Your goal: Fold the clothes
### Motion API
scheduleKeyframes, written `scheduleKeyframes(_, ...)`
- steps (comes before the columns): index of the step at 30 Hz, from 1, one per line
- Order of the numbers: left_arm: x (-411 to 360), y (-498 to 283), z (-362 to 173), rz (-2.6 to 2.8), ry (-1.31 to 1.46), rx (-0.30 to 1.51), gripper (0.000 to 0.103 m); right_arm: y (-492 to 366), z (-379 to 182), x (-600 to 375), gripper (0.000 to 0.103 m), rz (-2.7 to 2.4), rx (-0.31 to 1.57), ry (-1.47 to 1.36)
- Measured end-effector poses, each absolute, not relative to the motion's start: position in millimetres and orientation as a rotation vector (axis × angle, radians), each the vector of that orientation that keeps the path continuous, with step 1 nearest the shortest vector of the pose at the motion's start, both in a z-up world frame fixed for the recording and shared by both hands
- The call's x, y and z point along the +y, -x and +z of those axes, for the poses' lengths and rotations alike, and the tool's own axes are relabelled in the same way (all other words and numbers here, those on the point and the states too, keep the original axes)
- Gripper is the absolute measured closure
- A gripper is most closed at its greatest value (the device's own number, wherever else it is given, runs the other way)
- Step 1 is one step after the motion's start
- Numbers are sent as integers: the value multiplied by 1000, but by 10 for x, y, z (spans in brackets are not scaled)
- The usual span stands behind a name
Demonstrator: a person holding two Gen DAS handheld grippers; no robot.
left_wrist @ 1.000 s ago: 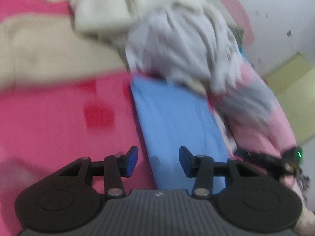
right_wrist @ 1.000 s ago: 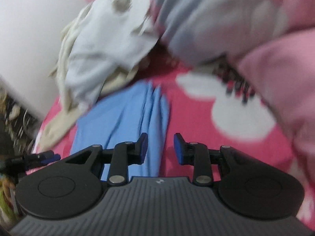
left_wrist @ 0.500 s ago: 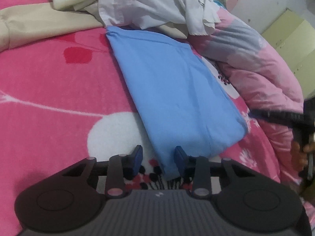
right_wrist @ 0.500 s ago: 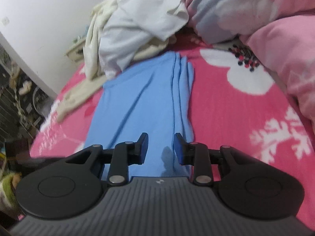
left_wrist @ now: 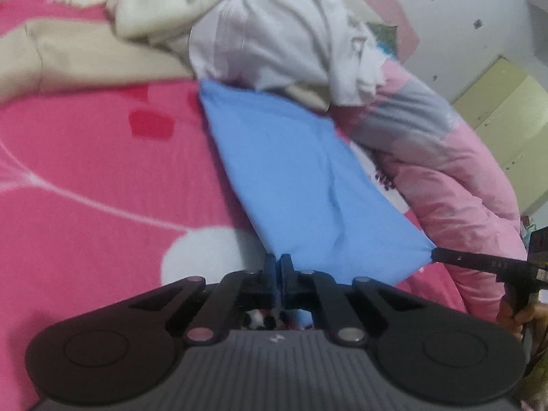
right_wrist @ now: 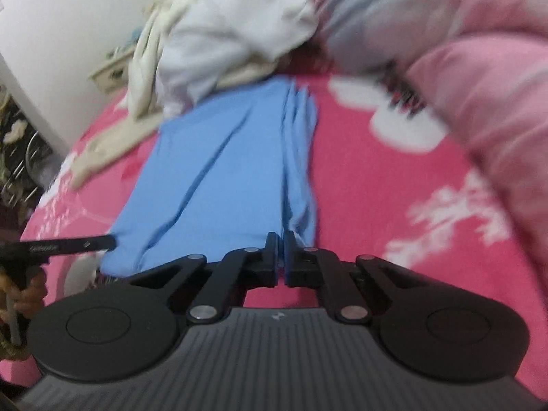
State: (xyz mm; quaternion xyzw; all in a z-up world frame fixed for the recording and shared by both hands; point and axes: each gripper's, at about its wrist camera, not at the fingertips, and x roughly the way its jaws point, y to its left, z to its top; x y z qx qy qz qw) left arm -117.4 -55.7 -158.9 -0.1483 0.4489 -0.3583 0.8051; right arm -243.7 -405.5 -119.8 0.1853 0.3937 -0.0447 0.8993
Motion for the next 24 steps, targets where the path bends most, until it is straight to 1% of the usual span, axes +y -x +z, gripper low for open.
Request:
scheduleKeyframes(4,-602,1174,-1670,-765,262,988,101,2439,-1370,-4104,102,-139,878,-368)
scheduleKeyframes(8,-608,1186,-1697,-769,216,989,101,2474,-1215,-4036,102,-139,817,-333)
scheduleKeyframes(12,-614,1199,-1724,-772,171,990,102,2392,-1474,-4086,102,-167,945,-315)
scheduleKeyframes(15,-581,1202,-1722,-768,161,993,100,2374,-1539,-4101,101,-175,958,-316)
scheduleKeyframes(19,-453,1226,-1534,-734,182,951,87,2480,-1443,-4205,98,-300,953,-308)
scheduleKeyframes(21,-515,1232,-1413,-762,161,905,84,2545,-1319,-4279,98,-305,899,-371)
scheduleKeyframes(23,-680,1211,-1349,-805,139,879,78,2465,-1211,-4191,98,-260,846,-333)
scheduleKeyframes(24,-789,1192,-1354,-831,132,882,70,2366,-1180,-4101,98,-219,823,-294)
